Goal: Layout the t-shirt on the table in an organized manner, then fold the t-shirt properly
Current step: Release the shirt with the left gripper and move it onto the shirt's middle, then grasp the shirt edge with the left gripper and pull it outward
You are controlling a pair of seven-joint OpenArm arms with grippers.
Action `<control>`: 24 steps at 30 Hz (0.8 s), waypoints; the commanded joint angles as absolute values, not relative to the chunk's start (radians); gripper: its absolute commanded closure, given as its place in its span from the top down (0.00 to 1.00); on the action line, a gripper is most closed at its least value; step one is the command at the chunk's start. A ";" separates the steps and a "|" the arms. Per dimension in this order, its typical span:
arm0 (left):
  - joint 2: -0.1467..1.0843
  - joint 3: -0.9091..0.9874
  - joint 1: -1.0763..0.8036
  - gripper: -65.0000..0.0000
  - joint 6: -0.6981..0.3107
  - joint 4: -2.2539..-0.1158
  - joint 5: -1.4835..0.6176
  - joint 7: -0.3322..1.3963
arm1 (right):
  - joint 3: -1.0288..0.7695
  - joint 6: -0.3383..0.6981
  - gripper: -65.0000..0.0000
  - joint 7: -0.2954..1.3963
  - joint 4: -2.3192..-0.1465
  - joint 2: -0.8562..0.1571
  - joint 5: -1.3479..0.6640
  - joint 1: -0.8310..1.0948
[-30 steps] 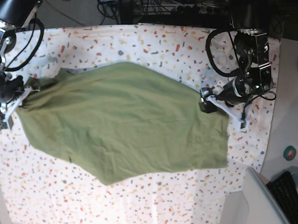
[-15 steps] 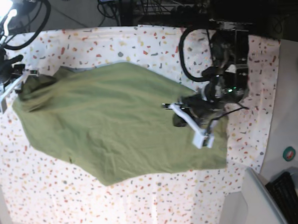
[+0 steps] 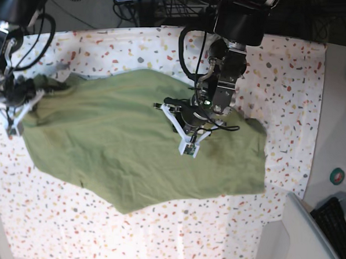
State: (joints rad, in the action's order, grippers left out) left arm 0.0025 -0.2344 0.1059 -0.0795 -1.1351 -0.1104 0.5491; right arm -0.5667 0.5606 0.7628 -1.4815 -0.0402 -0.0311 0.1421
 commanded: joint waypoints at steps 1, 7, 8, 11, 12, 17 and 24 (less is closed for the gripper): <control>0.015 -0.232 0.104 0.00 -0.073 -1.153 -0.113 0.547 | -0.568 0.567 0.00 0.750 -1.503 -0.030 -0.044 0.176; 0.012 -0.232 0.136 0.00 -0.073 -1.167 -0.108 0.547 | -0.564 0.567 0.00 0.754 -1.517 -0.005 -0.045 0.242; 0.013 -0.234 0.143 0.00 -0.073 -1.175 -0.113 0.549 | -0.568 0.567 0.00 0.754 -1.531 0.007 -0.045 0.240; 0.013 -0.232 0.159 0.00 -0.073 -1.194 -0.113 0.549 | -0.570 0.567 0.00 0.754 -1.616 0.021 -0.045 0.245; 0.015 -0.232 0.160 0.00 -0.073 -1.204 -0.113 0.549 | -0.572 0.567 0.00 0.754 -1.652 0.022 -0.045 0.246; 0.033 -0.180 0.136 0.00 -0.073 -1.271 -0.113 0.568 | -0.564 0.567 0.00 0.750 -1.695 0.016 -0.045 0.213; 0.077 -0.051 0.099 0.00 -0.079 -1.356 -0.114 0.627 | -0.412 0.573 0.00 0.748 -1.635 -0.018 -0.044 0.183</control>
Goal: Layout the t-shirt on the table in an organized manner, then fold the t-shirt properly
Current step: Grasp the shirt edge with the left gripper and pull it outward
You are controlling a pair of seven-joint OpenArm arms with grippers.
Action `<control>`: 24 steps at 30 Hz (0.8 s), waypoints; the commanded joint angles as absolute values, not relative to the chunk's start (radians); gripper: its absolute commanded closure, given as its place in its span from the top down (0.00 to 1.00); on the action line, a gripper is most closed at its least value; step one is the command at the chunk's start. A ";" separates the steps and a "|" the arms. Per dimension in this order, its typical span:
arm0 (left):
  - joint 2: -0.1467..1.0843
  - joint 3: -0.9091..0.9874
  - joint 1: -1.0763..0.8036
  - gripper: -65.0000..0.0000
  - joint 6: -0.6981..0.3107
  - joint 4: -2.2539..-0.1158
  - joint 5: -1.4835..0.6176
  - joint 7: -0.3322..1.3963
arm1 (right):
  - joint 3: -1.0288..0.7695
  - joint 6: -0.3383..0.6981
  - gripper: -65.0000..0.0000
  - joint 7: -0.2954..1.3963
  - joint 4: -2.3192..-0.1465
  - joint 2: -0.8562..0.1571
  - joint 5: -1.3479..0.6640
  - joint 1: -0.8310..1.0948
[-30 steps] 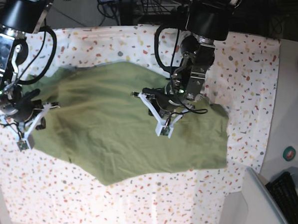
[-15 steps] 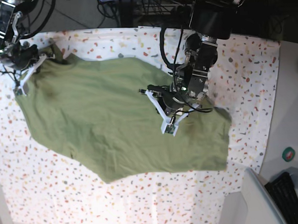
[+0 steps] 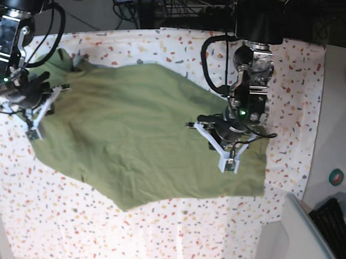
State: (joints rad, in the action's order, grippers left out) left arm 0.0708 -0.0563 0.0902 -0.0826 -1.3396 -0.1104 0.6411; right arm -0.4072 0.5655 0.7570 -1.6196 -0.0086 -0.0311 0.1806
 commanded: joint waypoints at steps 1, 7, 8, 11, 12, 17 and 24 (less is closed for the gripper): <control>0.090 -0.031 0.079 0.00 -0.079 -1.380 -0.114 0.633 | -0.374 0.573 0.00 0.743 -1.636 -0.024 -0.044 0.197; 0.097 0.180 -0.116 0.00 -0.082 -1.564 -0.131 0.638 | -0.314 0.572 0.00 0.654 -1.643 -0.022 -0.044 0.246; 0.091 0.209 -0.134 0.00 -0.082 -1.575 -0.156 0.638 | -0.314 0.572 0.00 0.654 -1.641 -0.022 -0.045 0.245; 0.082 0.271 -0.173 0.00 -0.081 -1.573 -0.274 0.638 | -0.314 0.572 0.00 0.656 -1.639 -0.024 -0.045 0.223; 0.082 0.280 -0.185 0.00 -0.081 -1.567 -0.314 0.638 | -0.314 0.572 0.00 0.656 -1.639 -0.027 -0.045 0.222; 0.082 0.282 -0.209 0.42 -0.081 -1.541 -0.440 0.636 | -0.314 0.572 0.00 0.656 -1.639 -0.028 -0.045 0.226; 0.079 0.282 -0.162 0.61 -0.081 -1.468 -0.467 0.631 | -0.312 0.572 0.00 0.656 -1.639 -0.028 -0.045 0.255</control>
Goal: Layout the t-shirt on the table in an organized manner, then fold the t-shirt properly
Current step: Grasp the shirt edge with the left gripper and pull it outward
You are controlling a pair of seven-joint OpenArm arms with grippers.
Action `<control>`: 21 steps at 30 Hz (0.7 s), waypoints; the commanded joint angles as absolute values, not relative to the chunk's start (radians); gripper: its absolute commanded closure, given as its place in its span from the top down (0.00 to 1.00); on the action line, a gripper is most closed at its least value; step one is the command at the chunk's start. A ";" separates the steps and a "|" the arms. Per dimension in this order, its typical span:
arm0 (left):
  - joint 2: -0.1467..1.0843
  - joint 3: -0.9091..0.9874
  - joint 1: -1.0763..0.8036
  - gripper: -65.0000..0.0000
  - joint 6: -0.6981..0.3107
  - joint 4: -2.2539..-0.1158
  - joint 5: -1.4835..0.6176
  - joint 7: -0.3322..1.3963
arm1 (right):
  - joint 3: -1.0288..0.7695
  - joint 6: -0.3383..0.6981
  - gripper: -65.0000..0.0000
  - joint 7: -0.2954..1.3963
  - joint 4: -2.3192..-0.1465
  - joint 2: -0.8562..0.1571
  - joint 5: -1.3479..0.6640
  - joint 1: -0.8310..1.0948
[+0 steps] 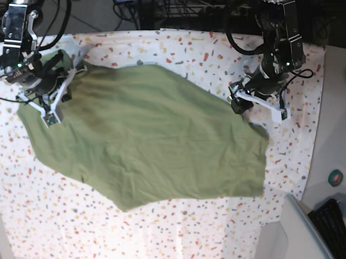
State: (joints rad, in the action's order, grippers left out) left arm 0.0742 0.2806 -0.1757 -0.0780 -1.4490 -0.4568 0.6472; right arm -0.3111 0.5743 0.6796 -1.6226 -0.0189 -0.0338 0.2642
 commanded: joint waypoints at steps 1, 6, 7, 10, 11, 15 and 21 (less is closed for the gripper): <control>0.079 0.282 -0.148 0.61 -0.081 -1.443 -0.467 0.631 | -0.312 0.572 0.00 0.656 -1.639 -0.028 -0.045 0.255; 0.065 0.282 -0.105 0.57 -0.081 -1.369 -0.467 0.630 | -0.314 0.572 0.00 0.656 -1.639 -0.028 -0.045 0.262; 0.065 0.282 -0.104 0.51 -0.081 -1.368 -0.467 0.630 | -0.314 0.572 0.00 0.656 -1.639 -0.028 -0.045 0.262; 0.065 0.282 -0.102 0.16 -0.081 -1.365 -0.461 0.630 | -0.314 0.572 0.00 0.656 -1.639 -0.028 -0.045 0.263; 0.065 0.282 -0.102 0.04 -0.079 -1.363 -0.460 0.630 | -0.314 0.572 0.00 0.656 -1.639 -0.028 -0.045 0.263; 0.073 0.285 -0.101 0.00 -0.076 -1.366 -0.460 0.630 | -0.314 0.572 0.00 0.656 -1.639 -0.028 -0.045 0.263; 0.084 0.283 -0.114 0.00 -0.074 -1.429 -0.458 0.636 | -0.314 0.572 0.00 0.656 -1.639 -0.027 -0.045 0.263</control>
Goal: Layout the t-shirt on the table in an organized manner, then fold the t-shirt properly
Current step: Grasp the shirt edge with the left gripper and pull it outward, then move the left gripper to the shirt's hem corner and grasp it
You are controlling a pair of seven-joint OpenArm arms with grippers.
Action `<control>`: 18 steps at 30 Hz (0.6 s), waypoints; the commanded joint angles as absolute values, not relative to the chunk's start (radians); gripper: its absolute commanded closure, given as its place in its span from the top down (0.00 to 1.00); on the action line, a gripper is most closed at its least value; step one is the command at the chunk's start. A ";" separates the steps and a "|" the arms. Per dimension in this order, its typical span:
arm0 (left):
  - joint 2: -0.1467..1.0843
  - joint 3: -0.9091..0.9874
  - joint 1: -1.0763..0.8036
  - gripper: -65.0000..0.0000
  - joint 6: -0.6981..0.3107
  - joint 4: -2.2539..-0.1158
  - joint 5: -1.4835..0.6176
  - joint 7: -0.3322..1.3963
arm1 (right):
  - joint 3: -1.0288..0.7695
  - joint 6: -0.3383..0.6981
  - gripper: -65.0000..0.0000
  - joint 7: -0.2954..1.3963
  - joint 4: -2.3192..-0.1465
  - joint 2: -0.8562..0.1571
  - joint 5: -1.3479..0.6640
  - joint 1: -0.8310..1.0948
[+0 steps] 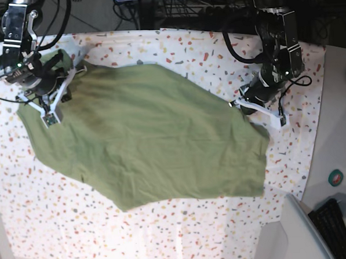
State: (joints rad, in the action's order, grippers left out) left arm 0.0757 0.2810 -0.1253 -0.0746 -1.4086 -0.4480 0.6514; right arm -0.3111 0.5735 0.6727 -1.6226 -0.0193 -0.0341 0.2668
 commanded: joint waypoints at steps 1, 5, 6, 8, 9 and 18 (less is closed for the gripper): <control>0.085 0.283 -0.122 0.00 -0.073 -1.445 -0.458 0.636 | -0.314 0.572 0.00 0.656 -1.639 -0.027 -0.045 0.263; 0.085 0.292 -0.140 0.00 -0.073 -1.478 -0.460 0.636 | -0.314 0.572 0.00 0.656 -1.638 -0.027 -0.045 0.263; 0.085 0.292 -0.140 0.00 -0.073 -1.477 -0.464 0.636 | -0.314 0.572 0.00 0.656 -1.638 -0.027 -0.045 0.263; 0.082 0.292 -0.140 0.00 -0.073 -1.474 -0.467 0.633 | -0.314 0.572 0.00 0.656 -1.638 -0.027 -0.045 0.263; 0.081 0.292 -0.140 0.00 -0.073 -1.474 -0.467 0.633 | -0.314 0.572 0.00 0.656 -1.638 -0.027 -0.045 0.263; 0.059 0.283 -0.068 0.71 -0.077 -1.392 -0.461 0.631 | -0.314 0.572 0.00 0.656 -1.584 -0.027 -0.045 0.255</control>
